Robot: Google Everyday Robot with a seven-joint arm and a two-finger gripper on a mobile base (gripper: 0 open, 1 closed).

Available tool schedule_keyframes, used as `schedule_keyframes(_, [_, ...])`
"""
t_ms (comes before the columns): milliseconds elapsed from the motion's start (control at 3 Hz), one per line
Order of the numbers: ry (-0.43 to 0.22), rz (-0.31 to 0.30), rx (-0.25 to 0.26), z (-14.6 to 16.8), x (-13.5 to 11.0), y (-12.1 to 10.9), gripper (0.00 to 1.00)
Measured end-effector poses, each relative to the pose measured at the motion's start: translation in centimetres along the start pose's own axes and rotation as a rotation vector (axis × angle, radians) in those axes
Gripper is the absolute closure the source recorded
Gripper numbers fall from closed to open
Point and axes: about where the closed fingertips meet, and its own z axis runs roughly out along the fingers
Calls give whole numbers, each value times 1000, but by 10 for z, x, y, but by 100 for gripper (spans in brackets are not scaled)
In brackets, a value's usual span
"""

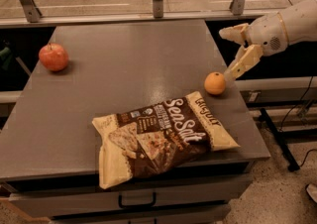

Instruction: Move orange near brown chip bag

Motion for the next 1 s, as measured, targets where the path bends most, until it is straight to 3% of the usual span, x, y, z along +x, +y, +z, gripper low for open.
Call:
schedule_keyframes(667, [-71,-213,380,-70,-97,-32,0])
schedule_keyframes(1000, [-104,-220,462,-78,-111,-49,0])
